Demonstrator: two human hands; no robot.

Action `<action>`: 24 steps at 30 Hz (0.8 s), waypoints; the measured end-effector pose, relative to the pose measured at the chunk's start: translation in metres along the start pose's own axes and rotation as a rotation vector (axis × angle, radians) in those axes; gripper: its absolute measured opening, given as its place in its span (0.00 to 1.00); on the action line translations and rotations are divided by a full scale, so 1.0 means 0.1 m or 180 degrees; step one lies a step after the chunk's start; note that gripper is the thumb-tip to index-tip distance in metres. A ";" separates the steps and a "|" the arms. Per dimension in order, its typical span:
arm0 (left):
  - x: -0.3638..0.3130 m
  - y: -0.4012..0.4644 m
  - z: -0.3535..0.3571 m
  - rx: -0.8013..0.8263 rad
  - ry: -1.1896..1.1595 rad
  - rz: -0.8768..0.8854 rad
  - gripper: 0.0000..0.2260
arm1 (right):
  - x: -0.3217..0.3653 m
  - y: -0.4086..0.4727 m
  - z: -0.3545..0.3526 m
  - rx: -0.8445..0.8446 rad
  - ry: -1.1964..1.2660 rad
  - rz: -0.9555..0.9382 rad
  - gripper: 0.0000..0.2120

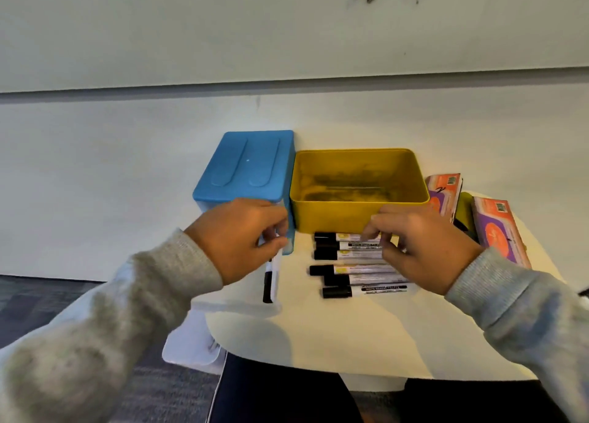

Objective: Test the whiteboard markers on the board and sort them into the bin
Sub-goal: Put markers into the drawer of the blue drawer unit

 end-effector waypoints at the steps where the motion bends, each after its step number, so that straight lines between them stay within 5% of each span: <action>1: 0.08 -0.03 0.04 0.0057 0.0018 -0.0161 0.04 | 0.02 0.00 0.03 0.0010 0.0017 -0.0038 0.12; 11: 0.24 -0.07 0.37 0.0267 -0.0272 -0.0878 0.13 | 0.01 -0.24 0.45 0.0559 -0.0050 -0.0093 0.15; 24: 0.20 -0.09 0.33 0.0356 -0.0263 -0.1325 0.13 | 0.01 -0.18 0.58 0.0308 -0.0210 0.0142 0.12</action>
Point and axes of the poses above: each hand's wrist, its own y-axis towards the middle knuckle, its own z-axis out of the palm, x = y × z, the point moved 2 cm from there along y, towards the middle knuckle, and after that the axes turned 5 degrees about x, right-handed, at the moved point
